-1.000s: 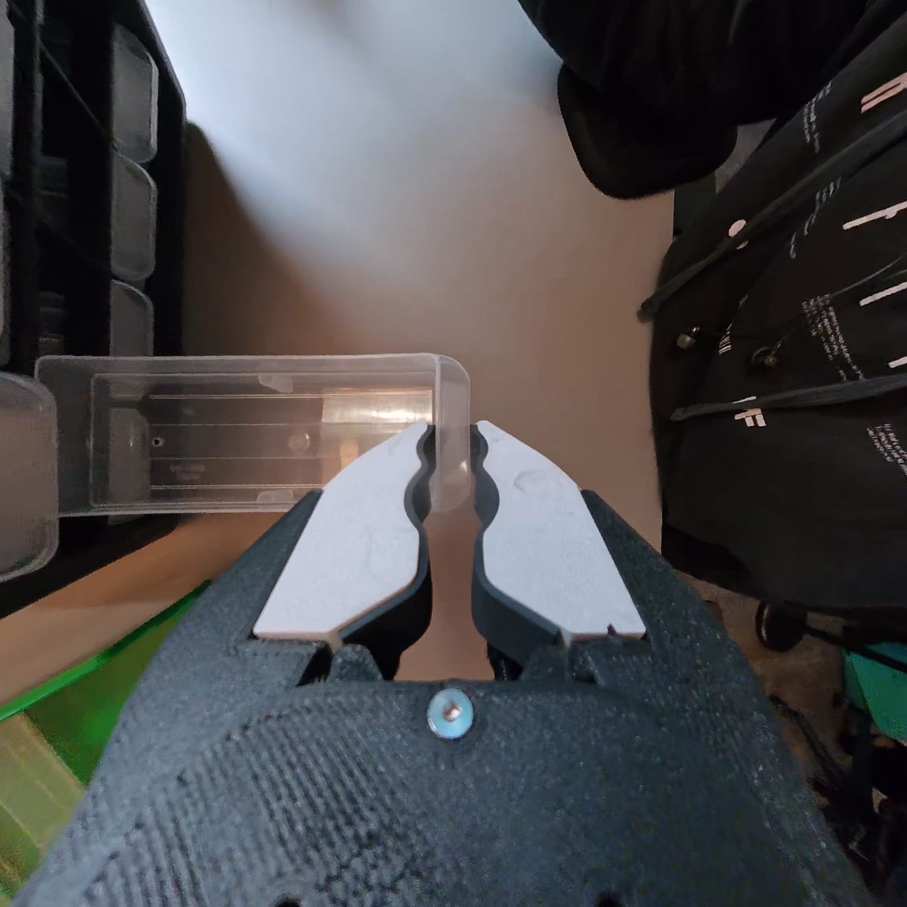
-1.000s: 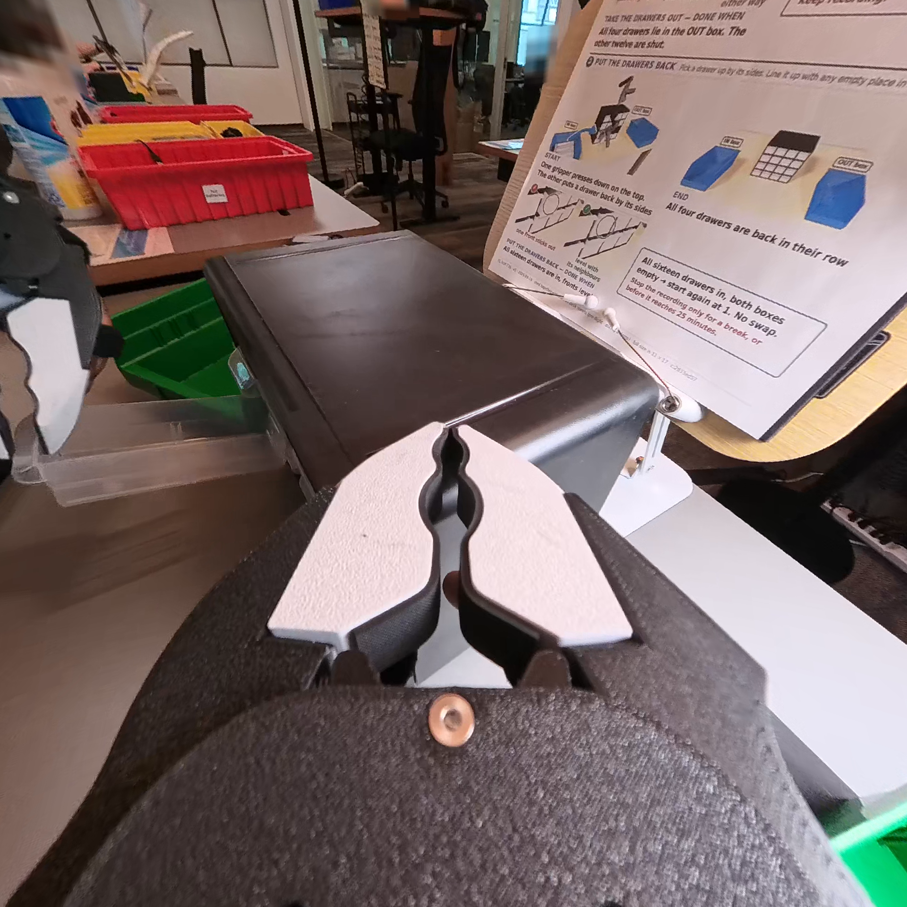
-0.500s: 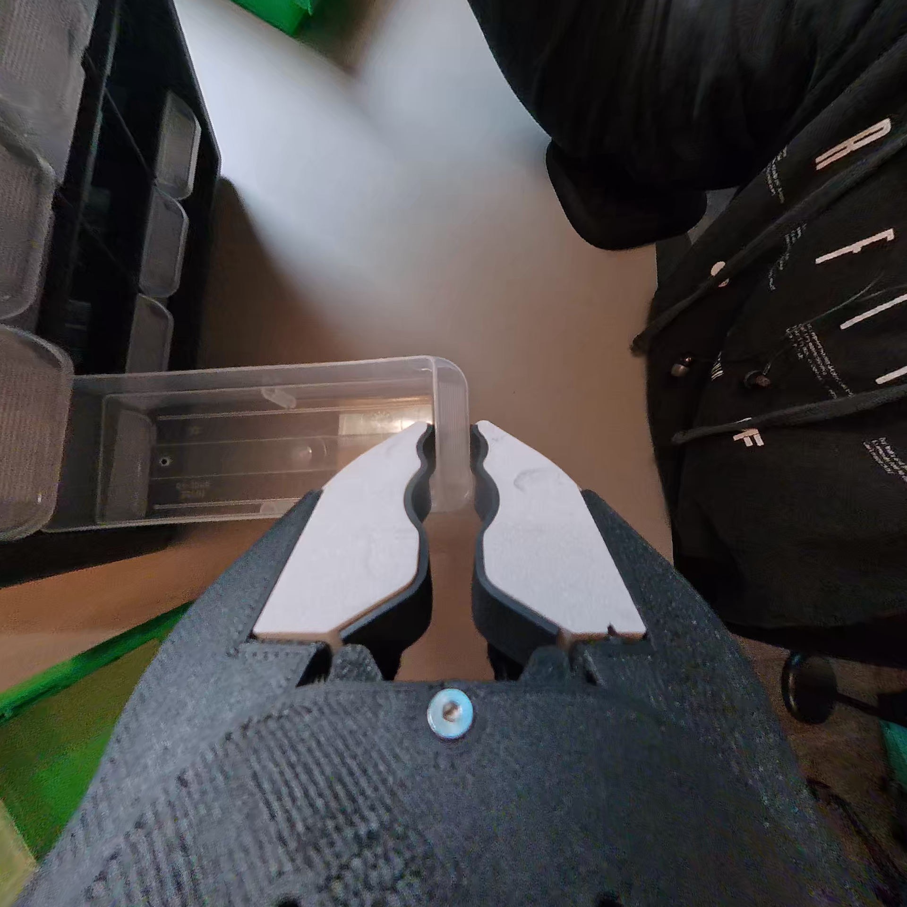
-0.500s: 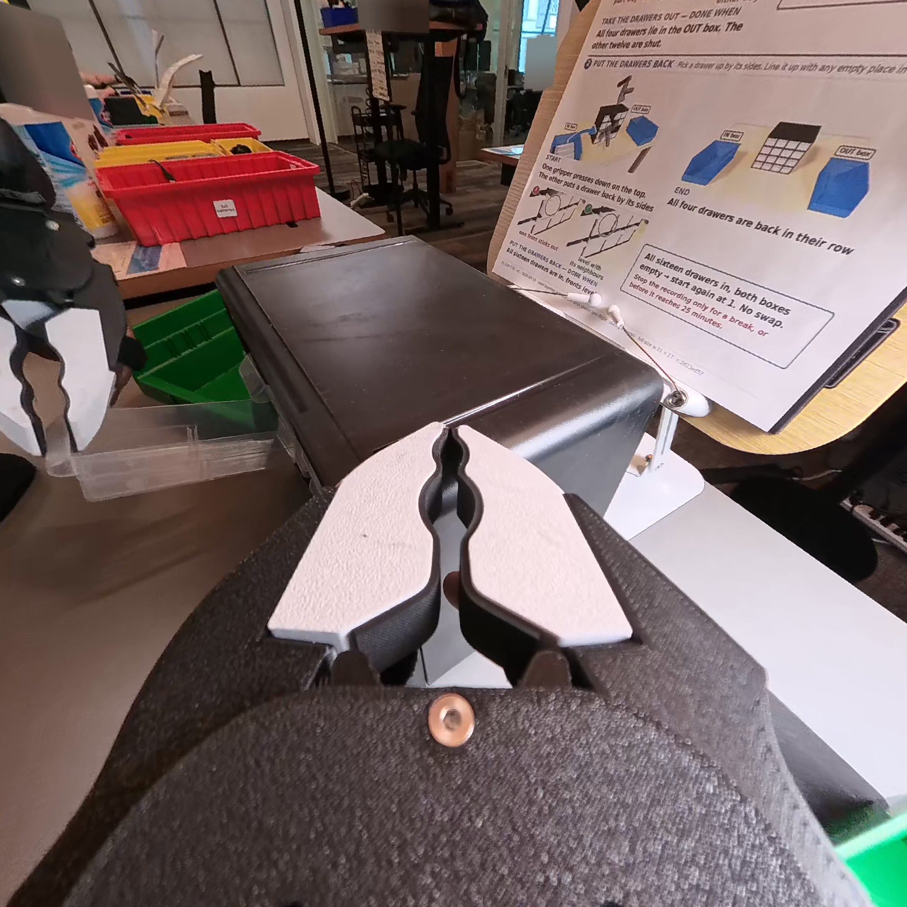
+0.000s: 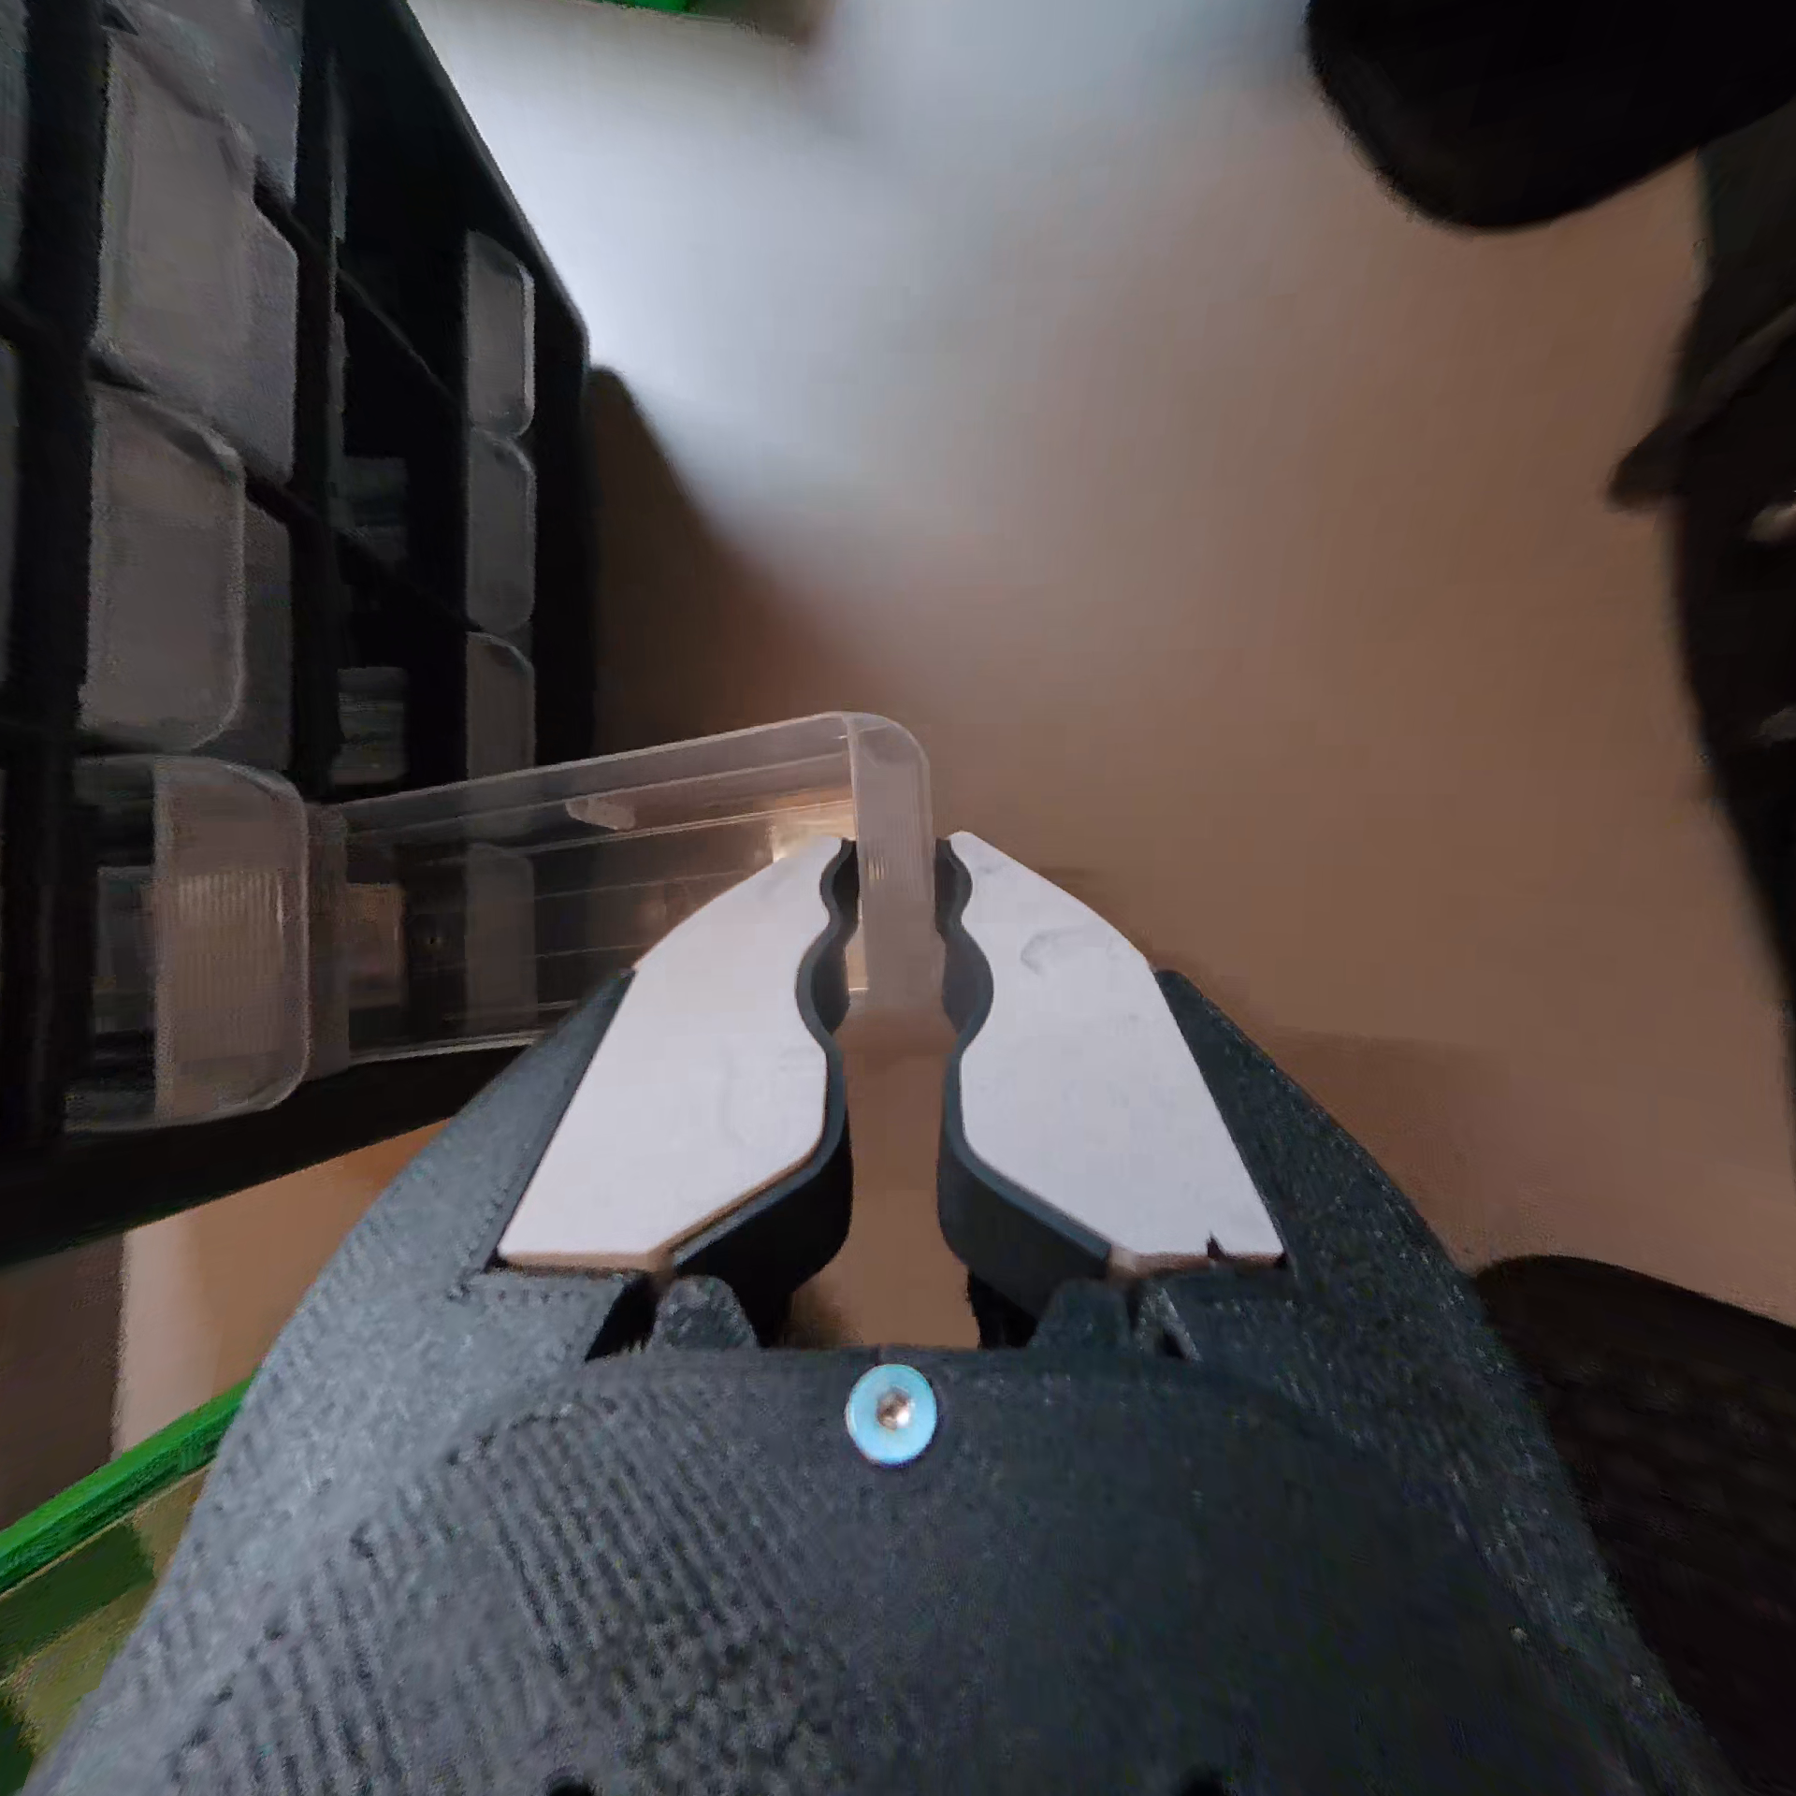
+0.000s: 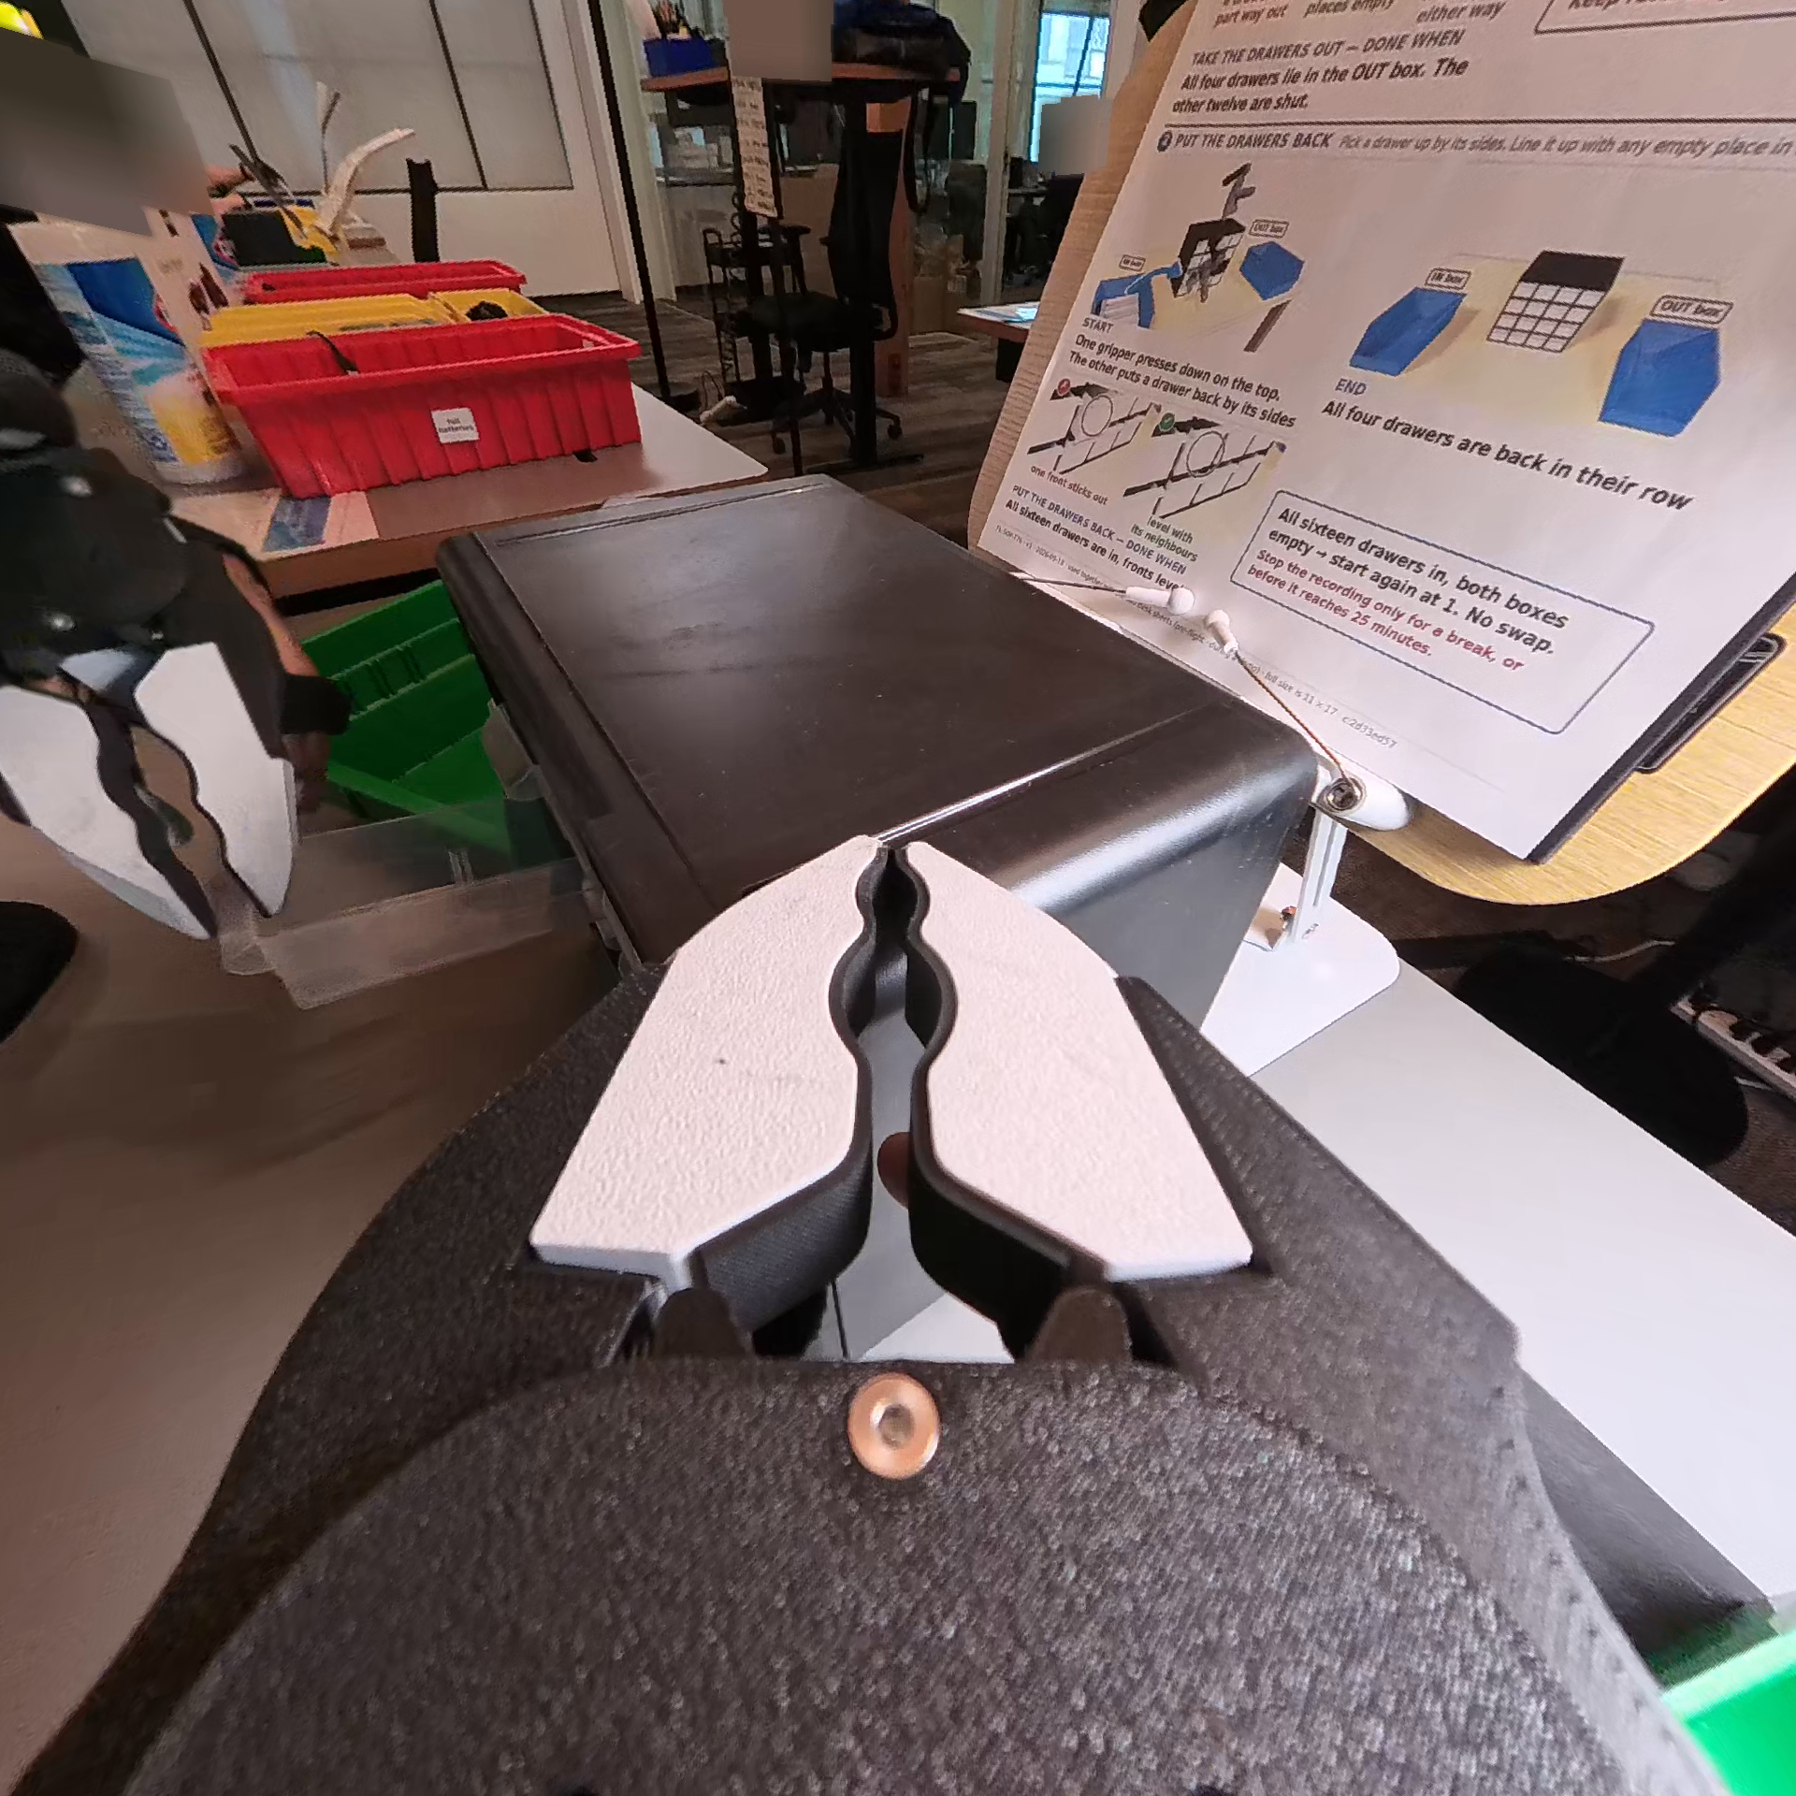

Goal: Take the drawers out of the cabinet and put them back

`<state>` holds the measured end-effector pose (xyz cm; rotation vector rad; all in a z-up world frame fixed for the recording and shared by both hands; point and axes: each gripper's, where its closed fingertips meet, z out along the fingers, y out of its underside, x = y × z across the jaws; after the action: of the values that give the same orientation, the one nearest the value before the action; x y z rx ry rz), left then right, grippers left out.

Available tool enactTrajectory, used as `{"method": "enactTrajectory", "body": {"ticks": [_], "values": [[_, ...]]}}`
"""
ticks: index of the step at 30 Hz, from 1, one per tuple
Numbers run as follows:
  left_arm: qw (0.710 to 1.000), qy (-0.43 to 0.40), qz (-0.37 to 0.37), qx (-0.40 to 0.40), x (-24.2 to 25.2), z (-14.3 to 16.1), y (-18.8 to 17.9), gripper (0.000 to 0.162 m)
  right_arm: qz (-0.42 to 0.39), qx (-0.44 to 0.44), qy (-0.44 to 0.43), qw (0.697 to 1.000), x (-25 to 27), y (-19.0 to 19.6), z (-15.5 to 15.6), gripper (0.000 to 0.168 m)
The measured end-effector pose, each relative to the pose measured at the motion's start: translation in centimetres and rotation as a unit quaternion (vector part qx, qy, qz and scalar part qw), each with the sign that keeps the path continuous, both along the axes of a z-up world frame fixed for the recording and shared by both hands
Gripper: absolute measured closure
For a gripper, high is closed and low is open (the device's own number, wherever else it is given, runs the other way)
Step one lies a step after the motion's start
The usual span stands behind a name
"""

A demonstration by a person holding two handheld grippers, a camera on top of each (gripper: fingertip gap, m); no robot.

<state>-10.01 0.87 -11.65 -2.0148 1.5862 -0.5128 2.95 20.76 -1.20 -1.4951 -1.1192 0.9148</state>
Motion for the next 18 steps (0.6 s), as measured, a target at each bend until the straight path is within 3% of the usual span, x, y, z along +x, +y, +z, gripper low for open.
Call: {"method": "enactTrajectory", "body": {"ticks": [5,9,12,16,18], "values": [[0.98,0.094,0.046,0.172,-2.5,-2.4,3.5,0.145,-0.001,0.002,0.0,1.0,0.0,0.0,0.0,0.168],[0.96,0.057,0.127,0.244,-3.4,-1.7,6.8,0.142,-0.001,0.002,0.002,1.0,0.0,0.0,0.0,0.168],[0.929,0.062,0.179,0.318,-4.6,-1.2,9.0,0.136,-0.001,0.004,0.002,1.0,0.0,0.0,0.0,0.168],[0.868,0.09,0.22,0.436,-5.3,-0.6,10.7,0.145,0.001,0.003,0.005,1.0,0.0,0.0,0.0,0.168],[0.857,0.083,0.234,0.452,-5.2,-0.5,11.0,0.149,0.002,0.002,0.007,1.0,0.0,0.0,0.0,0.168]]}}
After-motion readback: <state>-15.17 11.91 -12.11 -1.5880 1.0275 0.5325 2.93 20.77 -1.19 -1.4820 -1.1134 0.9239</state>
